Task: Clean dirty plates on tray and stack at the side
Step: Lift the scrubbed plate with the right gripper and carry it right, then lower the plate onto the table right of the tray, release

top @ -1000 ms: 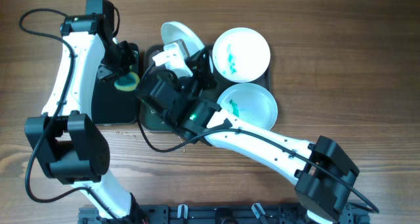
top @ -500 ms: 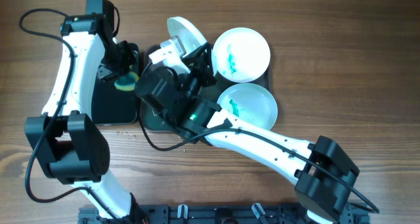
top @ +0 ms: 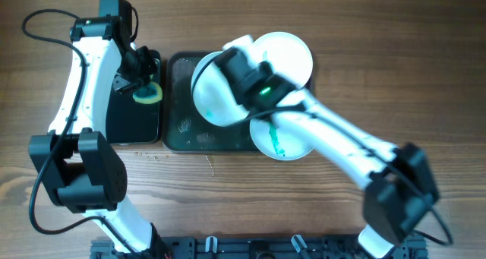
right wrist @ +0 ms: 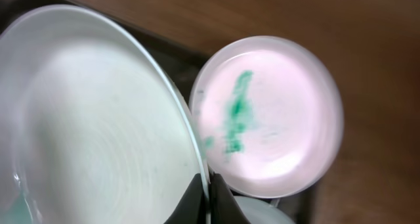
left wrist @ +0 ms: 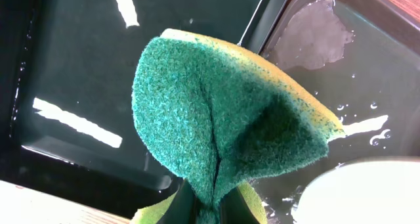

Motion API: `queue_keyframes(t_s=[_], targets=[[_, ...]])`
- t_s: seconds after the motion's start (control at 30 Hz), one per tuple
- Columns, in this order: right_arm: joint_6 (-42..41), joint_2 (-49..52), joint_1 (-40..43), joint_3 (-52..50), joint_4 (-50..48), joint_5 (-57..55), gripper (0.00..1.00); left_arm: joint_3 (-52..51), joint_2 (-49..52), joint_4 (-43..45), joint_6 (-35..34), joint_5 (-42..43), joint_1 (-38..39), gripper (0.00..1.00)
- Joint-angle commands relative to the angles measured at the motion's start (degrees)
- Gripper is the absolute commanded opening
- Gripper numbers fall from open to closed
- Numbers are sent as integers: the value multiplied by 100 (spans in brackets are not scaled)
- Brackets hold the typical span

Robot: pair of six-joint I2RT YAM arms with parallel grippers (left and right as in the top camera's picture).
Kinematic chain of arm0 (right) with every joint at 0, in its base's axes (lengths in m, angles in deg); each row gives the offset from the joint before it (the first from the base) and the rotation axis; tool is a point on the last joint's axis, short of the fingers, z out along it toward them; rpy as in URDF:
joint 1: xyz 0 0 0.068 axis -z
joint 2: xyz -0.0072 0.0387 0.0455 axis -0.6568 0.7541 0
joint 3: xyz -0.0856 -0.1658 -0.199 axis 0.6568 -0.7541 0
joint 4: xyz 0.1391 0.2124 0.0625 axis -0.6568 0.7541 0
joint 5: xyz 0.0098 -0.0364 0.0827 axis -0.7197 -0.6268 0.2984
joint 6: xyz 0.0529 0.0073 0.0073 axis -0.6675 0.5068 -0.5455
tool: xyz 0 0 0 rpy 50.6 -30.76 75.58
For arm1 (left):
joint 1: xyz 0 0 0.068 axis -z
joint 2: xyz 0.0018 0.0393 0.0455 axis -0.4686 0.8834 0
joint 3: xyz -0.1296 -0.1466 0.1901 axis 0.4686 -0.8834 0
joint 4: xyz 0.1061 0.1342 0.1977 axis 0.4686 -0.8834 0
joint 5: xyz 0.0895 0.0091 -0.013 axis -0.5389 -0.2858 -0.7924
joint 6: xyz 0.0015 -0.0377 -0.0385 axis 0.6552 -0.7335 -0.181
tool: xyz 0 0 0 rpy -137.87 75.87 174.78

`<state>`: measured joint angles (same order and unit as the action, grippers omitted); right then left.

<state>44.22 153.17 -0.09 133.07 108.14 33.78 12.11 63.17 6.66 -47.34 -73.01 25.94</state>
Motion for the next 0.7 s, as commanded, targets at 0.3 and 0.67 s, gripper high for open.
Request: queue_keyframes(t_s=[0.3,0.67], targets=[[-977,-898,3646,63,1379,3679,4,105,20,39,68,326,452,4],[-1137,-879,5403,-1147,1377,2247,4,105,22,195,68,216,863,4]])
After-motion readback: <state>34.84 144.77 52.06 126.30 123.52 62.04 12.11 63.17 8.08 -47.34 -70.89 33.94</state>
